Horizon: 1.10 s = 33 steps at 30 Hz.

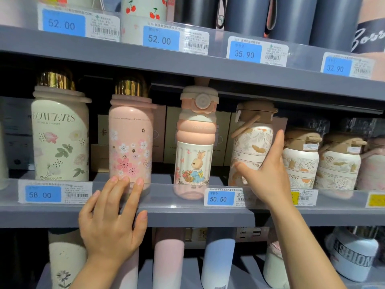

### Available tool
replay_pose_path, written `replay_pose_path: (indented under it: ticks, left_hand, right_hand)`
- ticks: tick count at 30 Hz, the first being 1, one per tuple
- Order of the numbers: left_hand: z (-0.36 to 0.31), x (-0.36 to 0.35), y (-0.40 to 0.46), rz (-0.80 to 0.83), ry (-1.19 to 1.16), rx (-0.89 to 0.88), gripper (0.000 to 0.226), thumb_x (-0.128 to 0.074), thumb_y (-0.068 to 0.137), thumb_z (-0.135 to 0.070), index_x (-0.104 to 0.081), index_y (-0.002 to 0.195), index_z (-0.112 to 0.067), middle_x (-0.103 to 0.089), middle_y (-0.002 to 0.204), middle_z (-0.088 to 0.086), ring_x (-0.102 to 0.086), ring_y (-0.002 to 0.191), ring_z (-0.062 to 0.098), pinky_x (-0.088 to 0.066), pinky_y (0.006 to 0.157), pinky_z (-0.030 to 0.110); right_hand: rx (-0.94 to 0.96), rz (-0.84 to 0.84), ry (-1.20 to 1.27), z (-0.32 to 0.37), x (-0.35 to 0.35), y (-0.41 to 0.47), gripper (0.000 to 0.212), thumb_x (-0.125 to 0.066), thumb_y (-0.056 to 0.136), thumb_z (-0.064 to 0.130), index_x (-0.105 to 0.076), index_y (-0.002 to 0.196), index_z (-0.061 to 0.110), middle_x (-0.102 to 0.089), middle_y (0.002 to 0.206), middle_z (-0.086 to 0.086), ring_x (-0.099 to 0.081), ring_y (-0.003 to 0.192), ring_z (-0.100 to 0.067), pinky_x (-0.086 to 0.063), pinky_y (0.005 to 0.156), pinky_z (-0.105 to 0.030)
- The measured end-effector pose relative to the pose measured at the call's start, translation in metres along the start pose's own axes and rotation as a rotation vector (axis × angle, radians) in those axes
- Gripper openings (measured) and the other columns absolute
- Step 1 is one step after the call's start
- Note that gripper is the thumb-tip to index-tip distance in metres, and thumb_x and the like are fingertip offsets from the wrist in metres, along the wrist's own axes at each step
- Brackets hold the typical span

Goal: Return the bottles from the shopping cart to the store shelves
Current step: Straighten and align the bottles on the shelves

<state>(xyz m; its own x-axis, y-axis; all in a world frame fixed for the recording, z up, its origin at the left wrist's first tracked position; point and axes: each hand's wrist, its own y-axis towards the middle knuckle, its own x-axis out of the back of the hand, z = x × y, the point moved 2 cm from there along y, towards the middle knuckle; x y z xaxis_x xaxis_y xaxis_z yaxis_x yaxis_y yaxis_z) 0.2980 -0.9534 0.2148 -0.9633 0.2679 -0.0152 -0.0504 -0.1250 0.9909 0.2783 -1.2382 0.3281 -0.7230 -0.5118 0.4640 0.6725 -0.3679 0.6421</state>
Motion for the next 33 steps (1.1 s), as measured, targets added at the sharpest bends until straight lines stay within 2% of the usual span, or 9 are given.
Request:
replay_pose_path:
  ticks: [4,9,12,14,16,19,23,28,33]
  left_hand:
    - [0.000,0.000,0.000,0.001,0.001,0.001,0.043,-0.038,0.095,-0.032,-0.055,0.128,-0.011,-0.051,0.129,0.015,-0.050,0.119,0.032,-0.040,0.088,0.046]
    - [0.000,0.001,0.001,0.001,0.006,-0.003,0.042,-0.037,0.095,-0.031,-0.055,0.127,-0.010,-0.051,0.128,0.015,-0.050,0.118,0.032,-0.040,0.089,0.046]
    - [0.000,0.001,0.002,0.007,0.000,-0.001,0.041,-0.039,0.094,-0.030,-0.056,0.125,-0.009,-0.052,0.127,0.016,-0.050,0.118,0.033,-0.041,0.088,0.047]
    - [0.000,0.001,0.001,0.007,0.004,0.000,0.041,-0.040,0.093,-0.030,-0.057,0.124,-0.009,-0.052,0.127,0.016,-0.051,0.118,0.033,-0.041,0.088,0.047]
    - [-0.001,0.001,0.001,0.006,0.013,-0.001,0.041,-0.040,0.093,-0.030,-0.057,0.125,-0.009,-0.051,0.127,0.016,-0.051,0.118,0.033,-0.040,0.087,0.047]
    - [-0.001,0.001,0.001,0.010,0.010,0.002,0.042,-0.040,0.093,-0.030,-0.057,0.125,-0.009,-0.052,0.128,0.016,-0.051,0.118,0.033,-0.040,0.087,0.047]
    - [-0.001,0.003,0.002,0.007,0.013,-0.001,0.043,-0.039,0.093,-0.030,-0.056,0.127,-0.010,-0.052,0.128,0.016,-0.051,0.119,0.033,-0.040,0.087,0.047]
    - [-0.002,0.003,0.002,0.007,0.013,0.001,0.043,-0.038,0.094,-0.030,-0.055,0.128,-0.010,-0.050,0.128,0.015,-0.050,0.119,0.033,-0.040,0.088,0.048]
    - [-0.001,0.002,0.002,0.004,0.017,-0.003,0.044,-0.040,0.092,-0.029,-0.055,0.129,-0.010,-0.051,0.128,0.015,-0.050,0.119,0.033,-0.040,0.087,0.047]
  right_hand:
    - [0.028,-0.064,-0.146,0.007,-0.004,-0.007,0.124,-0.075,0.069,0.058,0.014,0.150,0.030,-0.015,0.157,-0.007,-0.031,0.137,-0.032,-0.040,0.098,-0.048]
    - [0.023,-0.108,-0.087,0.004,-0.005,-0.005,0.117,-0.080,0.071,0.036,0.007,0.150,0.033,-0.025,0.145,-0.011,-0.039,0.127,-0.032,-0.041,0.092,-0.042]
    - [0.036,-0.047,0.022,-0.001,-0.001,-0.003,0.112,-0.074,0.074,0.025,0.008,0.150,0.036,-0.029,0.151,-0.008,-0.043,0.126,-0.032,-0.039,0.093,-0.039]
    - [0.055,-0.033,0.032,-0.003,0.000,-0.004,0.110,-0.072,0.077,0.028,0.010,0.150,0.037,-0.025,0.156,-0.005,-0.039,0.132,-0.030,-0.038,0.098,-0.041]
    - [0.058,-0.054,-0.014,-0.001,-0.001,-0.004,0.113,-0.074,0.075,0.042,0.010,0.150,0.035,-0.017,0.158,-0.003,-0.032,0.138,-0.029,-0.036,0.102,-0.044]
    - [-0.020,-0.092,-0.096,0.004,-0.005,-0.003,0.124,-0.078,0.066,0.058,0.008,0.151,0.030,-0.019,0.152,-0.008,-0.033,0.135,-0.030,-0.040,0.097,-0.045]
    - [-0.112,-0.072,-0.100,0.007,-0.006,0.005,0.125,-0.081,0.067,0.050,0.008,0.151,0.026,-0.023,0.149,-0.011,-0.032,0.134,-0.033,-0.039,0.099,-0.046]
    - [-0.032,-0.033,-0.002,0.000,-0.001,0.002,0.114,-0.074,0.074,0.031,0.010,0.151,0.031,-0.023,0.156,-0.007,-0.038,0.133,-0.033,-0.036,0.101,-0.043]
    - [-0.040,-0.087,-0.025,0.001,-0.003,0.002,0.124,-0.078,0.068,0.053,0.010,0.152,0.028,-0.016,0.156,-0.006,-0.031,0.138,-0.029,-0.037,0.102,-0.044]
